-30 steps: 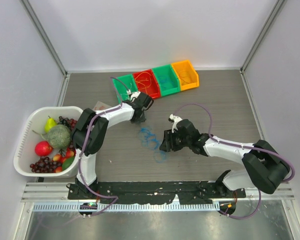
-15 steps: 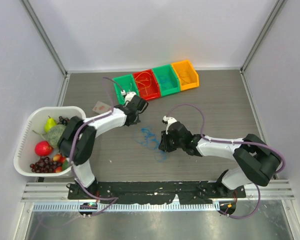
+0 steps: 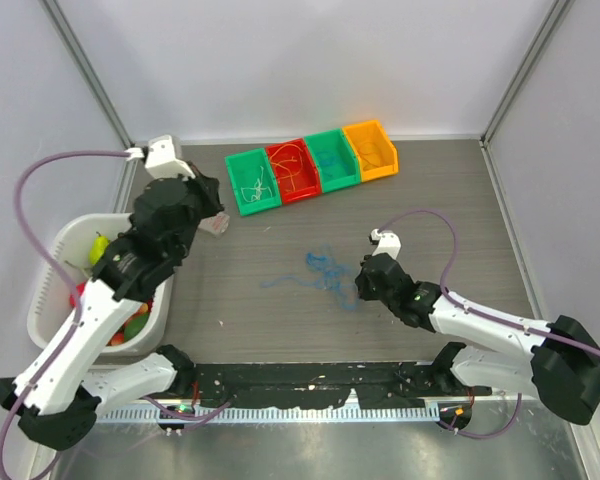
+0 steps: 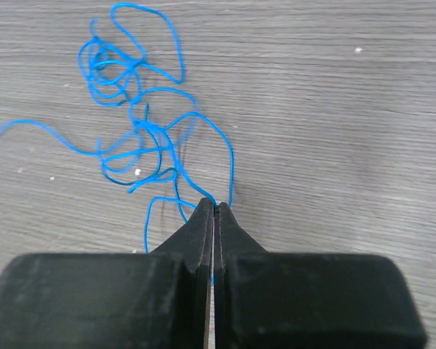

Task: Untangle the cables

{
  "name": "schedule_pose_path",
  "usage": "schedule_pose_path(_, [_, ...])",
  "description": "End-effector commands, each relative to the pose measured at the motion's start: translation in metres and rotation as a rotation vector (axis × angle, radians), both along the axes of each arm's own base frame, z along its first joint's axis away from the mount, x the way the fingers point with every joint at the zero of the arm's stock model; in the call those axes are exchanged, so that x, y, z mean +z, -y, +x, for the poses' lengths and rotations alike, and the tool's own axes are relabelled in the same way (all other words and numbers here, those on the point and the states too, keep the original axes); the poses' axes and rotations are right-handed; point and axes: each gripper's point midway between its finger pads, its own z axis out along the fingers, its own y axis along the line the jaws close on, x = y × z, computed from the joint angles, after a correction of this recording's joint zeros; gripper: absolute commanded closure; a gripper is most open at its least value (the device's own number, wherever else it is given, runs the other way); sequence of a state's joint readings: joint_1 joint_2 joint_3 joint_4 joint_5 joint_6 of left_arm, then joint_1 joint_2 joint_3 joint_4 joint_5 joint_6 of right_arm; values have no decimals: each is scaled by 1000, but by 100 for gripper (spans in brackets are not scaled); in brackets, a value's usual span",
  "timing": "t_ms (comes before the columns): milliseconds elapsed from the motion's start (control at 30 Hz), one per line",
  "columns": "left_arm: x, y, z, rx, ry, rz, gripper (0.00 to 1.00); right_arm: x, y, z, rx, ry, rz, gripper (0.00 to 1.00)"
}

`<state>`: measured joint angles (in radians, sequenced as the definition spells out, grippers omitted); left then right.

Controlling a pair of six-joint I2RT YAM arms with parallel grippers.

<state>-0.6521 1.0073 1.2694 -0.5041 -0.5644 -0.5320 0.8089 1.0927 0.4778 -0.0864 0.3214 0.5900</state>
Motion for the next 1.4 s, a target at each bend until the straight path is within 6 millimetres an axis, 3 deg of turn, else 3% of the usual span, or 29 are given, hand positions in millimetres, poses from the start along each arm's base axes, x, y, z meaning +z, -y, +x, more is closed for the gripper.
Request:
schedule_pose_path(0, [47, -5, -22, -70, 68, -35, 100, 7, 26, 8, -112, 35, -79, 99])
schedule_pose_path(67, [65, -5, -28, -92, 95, -69, 100, 12, 23, 8, -69, 38, -96, 95])
schedule_pose_path(133, [73, 1, -32, -128, 108, -96, 100, 16, 11, 4, 37, 35, -106, 85])
schedule_pose_path(167, [75, 5, -33, -152, 109, -109, 100, 24, 8, 5, 49, 38, -103, 85])
schedule_pose_path(233, [63, 21, -32, -211, 71, -119, 95, 33, 5, 4, 78, 52, -90, 83])
schedule_pose_path(267, [53, 32, -31, -256, 40, -116, 85, 43, 3, 5, 80, 72, -79, 77])
schedule_pose_path(300, [33, 49, -32, -334, -18, -103, 68, 43, 8, 4, 73, 65, -99, 74])
schedule_pose_path(333, [22, 58, -31, -366, -48, -103, 61, 48, 10, 6, 62, 75, -98, 68])
schedule_pose_path(367, [-2, 74, -33, -437, -110, -99, 49, 49, 12, 4, 63, 70, -106, 64])
schedule_pose_path(433, [-46, 91, -31, -481, -223, -91, 40, 53, 10, 0, 80, 65, -91, 55])
schedule_pose_path(567, [-134, 93, -20, -385, -462, -49, 23, 61, 2, -8, 118, 61, -25, 52])
schedule_pose_path(667, [-182, 93, -15, -246, -614, -102, 28, 62, 1, -8, 106, 57, -9, 52])
schedule_pose_path(700, [-194, 97, -15, -218, -655, -138, 36, 60, 1, -7, 100, 53, -14, 52])
schedule_pose_path(767, [-217, 115, -15, -197, -722, -259, 40, 58, 2, -5, 92, 52, -20, 52])
schedule_pose_path(900, [-244, 137, -9, -104, -754, -547, 37, 56, 3, -4, 86, 50, -31, 53])
schedule_pose_path(1033, [-277, 136, -10, 61, -809, -712, 37, 59, 8, -6, 75, 68, -25, 53])
schedule_pose_path(1267, [-311, 127, -11, 276, -819, -881, 40, 63, 14, -7, 63, 100, -23, 53])
schedule_pose_path(1367, [-320, 132, -9, 312, -825, -956, 43, 62, 14, -6, 63, 101, -22, 53])
